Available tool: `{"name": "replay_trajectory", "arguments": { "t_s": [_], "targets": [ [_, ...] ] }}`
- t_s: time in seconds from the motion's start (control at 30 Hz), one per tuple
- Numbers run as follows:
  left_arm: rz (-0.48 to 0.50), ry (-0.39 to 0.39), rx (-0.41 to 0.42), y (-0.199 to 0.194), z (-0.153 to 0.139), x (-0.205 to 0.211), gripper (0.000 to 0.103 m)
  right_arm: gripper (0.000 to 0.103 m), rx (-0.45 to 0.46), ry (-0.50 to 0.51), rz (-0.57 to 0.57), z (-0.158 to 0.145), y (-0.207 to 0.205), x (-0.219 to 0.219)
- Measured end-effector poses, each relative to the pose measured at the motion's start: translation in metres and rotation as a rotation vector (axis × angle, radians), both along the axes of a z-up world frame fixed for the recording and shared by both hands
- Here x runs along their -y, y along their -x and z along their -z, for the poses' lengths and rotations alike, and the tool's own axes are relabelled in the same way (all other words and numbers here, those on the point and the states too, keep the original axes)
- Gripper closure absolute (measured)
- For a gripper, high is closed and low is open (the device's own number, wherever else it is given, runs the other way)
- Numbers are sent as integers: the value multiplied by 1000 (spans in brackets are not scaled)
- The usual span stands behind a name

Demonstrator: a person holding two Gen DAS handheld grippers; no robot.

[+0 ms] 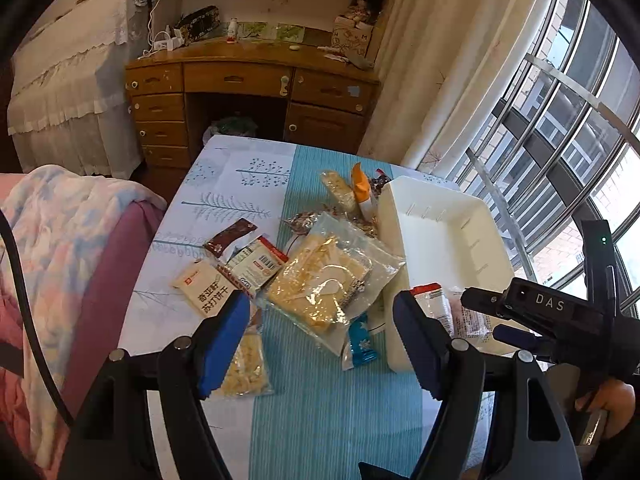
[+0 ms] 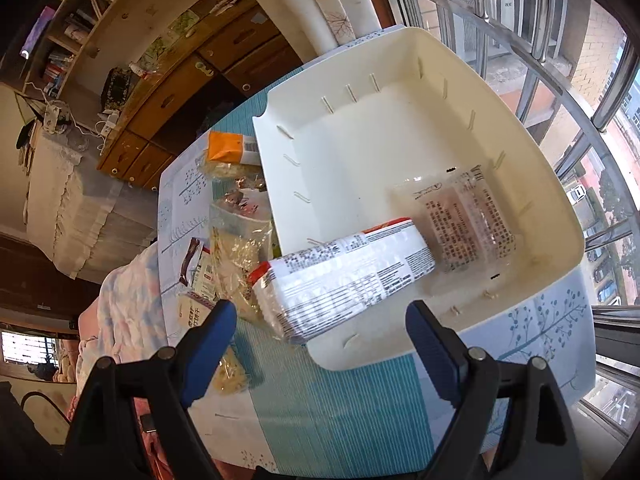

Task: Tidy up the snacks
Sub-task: 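Withdraw both open tools from the tray back toward the snack pile, then grasp the clear bag of rice crisps with the left tool while the right tool grasps the clear bread bag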

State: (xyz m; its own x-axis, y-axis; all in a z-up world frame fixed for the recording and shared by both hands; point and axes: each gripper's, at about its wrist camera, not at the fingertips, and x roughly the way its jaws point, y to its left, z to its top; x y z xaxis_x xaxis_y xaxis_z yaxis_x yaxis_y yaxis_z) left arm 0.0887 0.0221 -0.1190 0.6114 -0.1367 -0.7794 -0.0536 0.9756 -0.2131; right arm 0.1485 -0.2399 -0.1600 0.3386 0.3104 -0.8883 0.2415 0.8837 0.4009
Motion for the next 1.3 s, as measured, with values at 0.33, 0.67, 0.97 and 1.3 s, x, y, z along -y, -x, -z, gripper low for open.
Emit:
{"name": "replay_trajectory", "arguments": {
  "t_s": [0.33,0.67,0.97,1.3],
  "targets": [
    [19,5,-40,5,1,-59,30,16,57,36,-53,-11,25,-62],
    [137,-20,-118,-4,20,-100,21,16,80,56,28,-1,44,-101],
    [282,-29,-245,-21,54,-115,21,16,116,100,115,14,69,-122],
    [367,38,-448,-27,101,-100,21,16,195,172,90,22,94,-132]
  ]
}}
